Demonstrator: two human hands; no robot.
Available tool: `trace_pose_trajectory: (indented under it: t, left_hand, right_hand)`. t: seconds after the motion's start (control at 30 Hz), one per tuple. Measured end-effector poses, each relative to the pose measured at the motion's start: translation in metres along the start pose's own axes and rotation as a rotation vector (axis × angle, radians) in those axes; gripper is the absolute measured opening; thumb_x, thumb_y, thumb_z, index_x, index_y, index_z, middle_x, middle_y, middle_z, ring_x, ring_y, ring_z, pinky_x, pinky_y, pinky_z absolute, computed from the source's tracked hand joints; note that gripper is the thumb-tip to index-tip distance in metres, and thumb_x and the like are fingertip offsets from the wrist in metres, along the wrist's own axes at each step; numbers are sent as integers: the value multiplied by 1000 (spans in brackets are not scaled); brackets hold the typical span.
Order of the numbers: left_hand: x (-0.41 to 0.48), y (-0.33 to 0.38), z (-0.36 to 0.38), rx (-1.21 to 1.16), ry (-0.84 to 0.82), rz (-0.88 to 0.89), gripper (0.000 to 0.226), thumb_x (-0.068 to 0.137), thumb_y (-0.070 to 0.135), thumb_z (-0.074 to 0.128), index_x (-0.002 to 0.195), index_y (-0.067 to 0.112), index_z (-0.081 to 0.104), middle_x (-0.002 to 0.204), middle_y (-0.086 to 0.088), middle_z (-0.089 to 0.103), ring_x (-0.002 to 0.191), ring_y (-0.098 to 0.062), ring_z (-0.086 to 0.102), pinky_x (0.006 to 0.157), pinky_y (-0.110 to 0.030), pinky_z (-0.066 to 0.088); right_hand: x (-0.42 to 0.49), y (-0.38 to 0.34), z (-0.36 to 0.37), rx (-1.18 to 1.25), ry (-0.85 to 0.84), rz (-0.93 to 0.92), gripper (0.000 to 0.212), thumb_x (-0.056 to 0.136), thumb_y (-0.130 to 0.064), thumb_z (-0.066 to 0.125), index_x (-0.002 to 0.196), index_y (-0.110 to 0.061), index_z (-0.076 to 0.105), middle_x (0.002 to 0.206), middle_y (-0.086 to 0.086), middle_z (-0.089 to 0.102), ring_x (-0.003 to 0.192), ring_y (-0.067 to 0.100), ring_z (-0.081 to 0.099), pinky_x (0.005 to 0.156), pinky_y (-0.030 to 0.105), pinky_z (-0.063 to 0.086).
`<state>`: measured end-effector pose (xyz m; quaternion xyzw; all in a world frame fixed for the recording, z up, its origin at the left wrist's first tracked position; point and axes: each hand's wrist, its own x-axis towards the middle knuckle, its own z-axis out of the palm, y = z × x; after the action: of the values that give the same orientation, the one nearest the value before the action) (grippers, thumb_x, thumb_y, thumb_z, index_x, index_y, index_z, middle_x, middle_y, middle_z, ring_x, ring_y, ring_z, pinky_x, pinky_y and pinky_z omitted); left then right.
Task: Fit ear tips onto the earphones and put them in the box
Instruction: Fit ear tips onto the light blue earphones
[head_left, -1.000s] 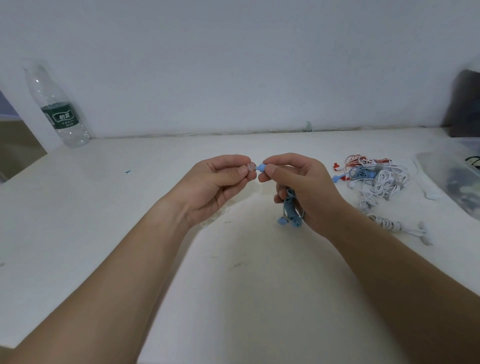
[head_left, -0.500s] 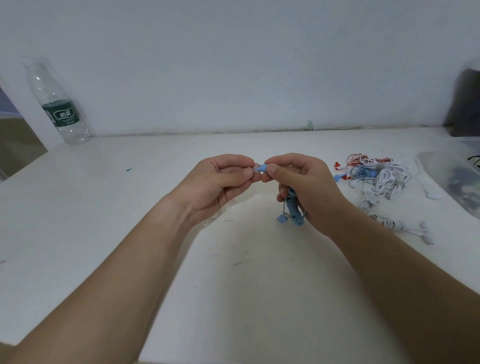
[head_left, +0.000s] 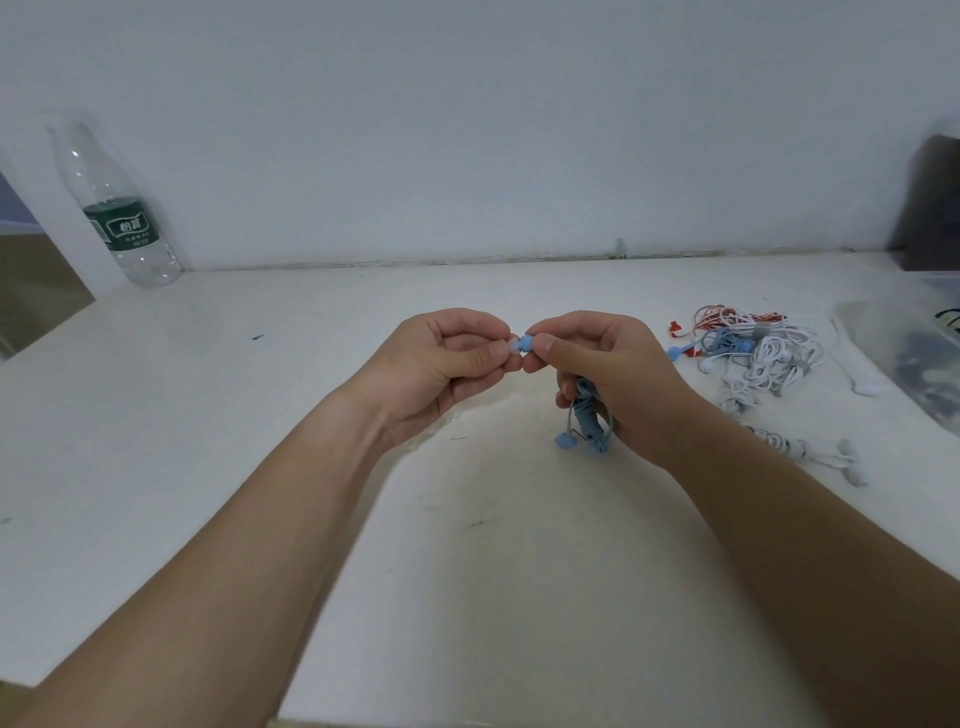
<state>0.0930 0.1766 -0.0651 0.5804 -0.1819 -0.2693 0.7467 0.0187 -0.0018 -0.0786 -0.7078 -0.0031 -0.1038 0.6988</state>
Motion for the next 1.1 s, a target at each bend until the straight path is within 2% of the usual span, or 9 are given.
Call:
trace_pose_trajectory:
  t: [0.2,0.5,0.77,0.87,0.97,1.03,1.1]
  left_hand:
    - [1,-3,-1,14,-18,-4,20,69,8,73,88,10,69,90,-11,76,90,-22,74,67,-18,57]
    - [1,-5,-1,40,-12,3,19,68,8,73,86,10,70,89,-12,77,89,-22,75,68,-18,57]
    - [1,-3,-2,31,-56,9,21,77,10,70,98,10,70,99,-12,75,95,-24,73,74,-22,58]
    - [-2,-2,2,293,-19,73,14,93,14,65,106,14,70,103,-5,76,92,-16,71,72,-23,56]
    - [-5,-7,14,613,-15,132,22,94,28,68,114,20,69,106,2,75,94,-13,70,76,-25,53]
    - [-5,-12,25,673,-79,97,33,89,31,74,119,23,64,103,6,76,94,-12,71,81,-27,51]
    - [-6,-15,39,692,-140,57,41,85,31,78,121,24,61,100,6,77,88,-10,72,79,-26,51]
  right_hand:
    - [0,0,-1,3,-11,-3,7,92,-11,67,93,-13,74,78,4,74,52,11,50,55,25,50]
    - [1,2,-2,-93,11,-71,4,90,-13,70,93,-12,74,76,3,76,52,12,52,58,32,50]
    - [1,1,-2,31,0,3,7,91,-13,68,95,-10,73,79,7,72,55,15,49,54,28,49]
    - [-1,-2,-3,72,41,28,11,90,-14,69,99,-8,73,80,5,71,54,13,48,54,27,48]
    - [-3,-8,-7,182,96,68,11,94,-14,66,101,-10,73,82,3,70,55,12,46,55,26,46]
    - [-2,-11,-7,296,151,100,11,94,-14,65,100,-11,74,83,3,68,56,12,47,54,25,46]
    - [0,-16,-9,355,219,118,12,95,-15,65,102,-10,74,83,1,67,57,11,50,54,24,48]
